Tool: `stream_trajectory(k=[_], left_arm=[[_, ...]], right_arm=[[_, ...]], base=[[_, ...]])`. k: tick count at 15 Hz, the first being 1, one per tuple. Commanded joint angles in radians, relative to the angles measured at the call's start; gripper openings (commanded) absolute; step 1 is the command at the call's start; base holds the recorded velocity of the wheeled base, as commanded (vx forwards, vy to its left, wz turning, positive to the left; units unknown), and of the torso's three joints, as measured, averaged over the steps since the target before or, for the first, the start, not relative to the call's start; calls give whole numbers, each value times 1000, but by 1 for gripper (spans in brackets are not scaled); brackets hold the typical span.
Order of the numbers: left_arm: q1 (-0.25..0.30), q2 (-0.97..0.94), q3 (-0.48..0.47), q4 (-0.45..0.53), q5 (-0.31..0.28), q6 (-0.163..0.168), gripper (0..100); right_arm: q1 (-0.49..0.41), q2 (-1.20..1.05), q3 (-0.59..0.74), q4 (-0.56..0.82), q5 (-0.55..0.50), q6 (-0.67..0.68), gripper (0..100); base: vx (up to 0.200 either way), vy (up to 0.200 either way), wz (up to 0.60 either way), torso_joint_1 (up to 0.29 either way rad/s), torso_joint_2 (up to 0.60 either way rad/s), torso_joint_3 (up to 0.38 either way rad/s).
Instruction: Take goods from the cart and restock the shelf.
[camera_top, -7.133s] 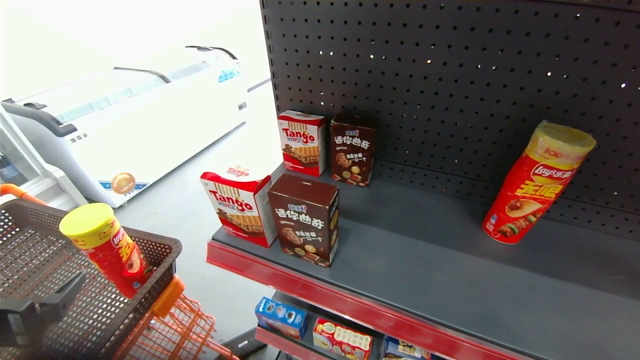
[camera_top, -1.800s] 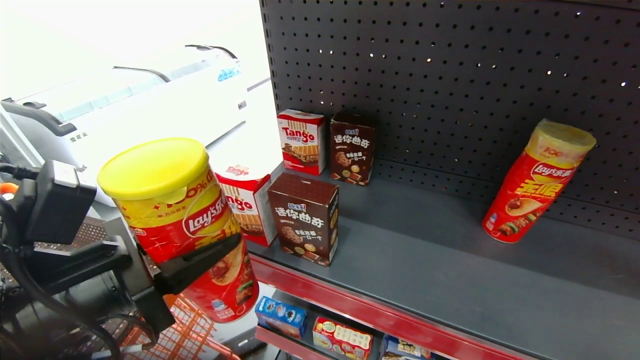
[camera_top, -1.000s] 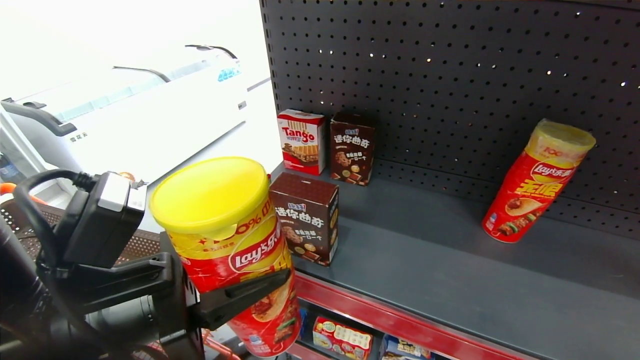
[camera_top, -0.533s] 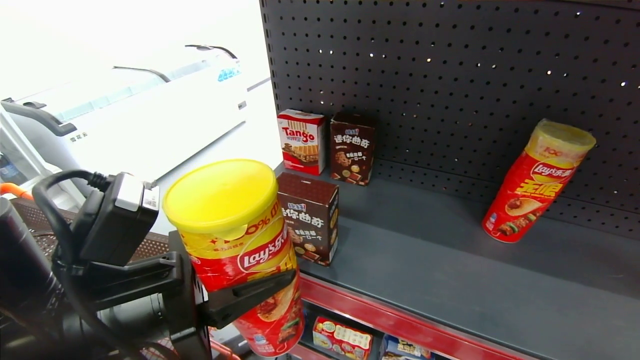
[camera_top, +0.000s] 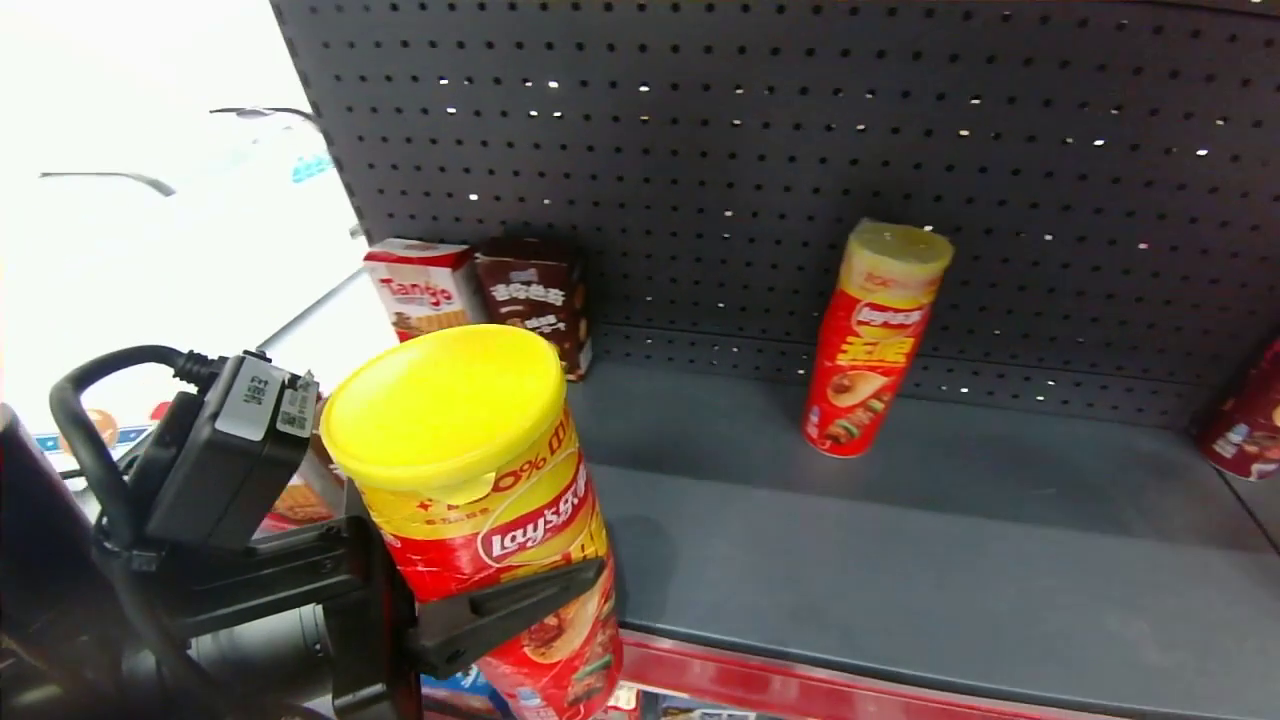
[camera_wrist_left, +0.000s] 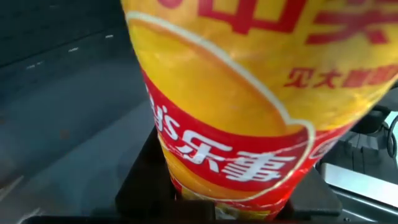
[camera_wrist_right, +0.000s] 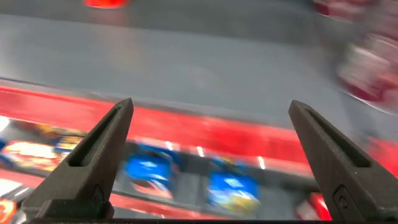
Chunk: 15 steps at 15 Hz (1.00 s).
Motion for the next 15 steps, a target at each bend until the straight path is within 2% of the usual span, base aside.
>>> stream_trajectory(k=[1,3,15], left_arm=[[0,1,-1,0,0,0,0],[2,1,4,0,2,0,0],[11,-10,30,0,2,-2,0]], right_arm=[[0,0,0,0,0,0,100],[0,0,0,0,0,1,100],[0,0,0,-1,0,0,100]], base=[[0,0,-600,2,7,-2],[0,0,-600,7,2,0],[0,0,0,0,0,0]])
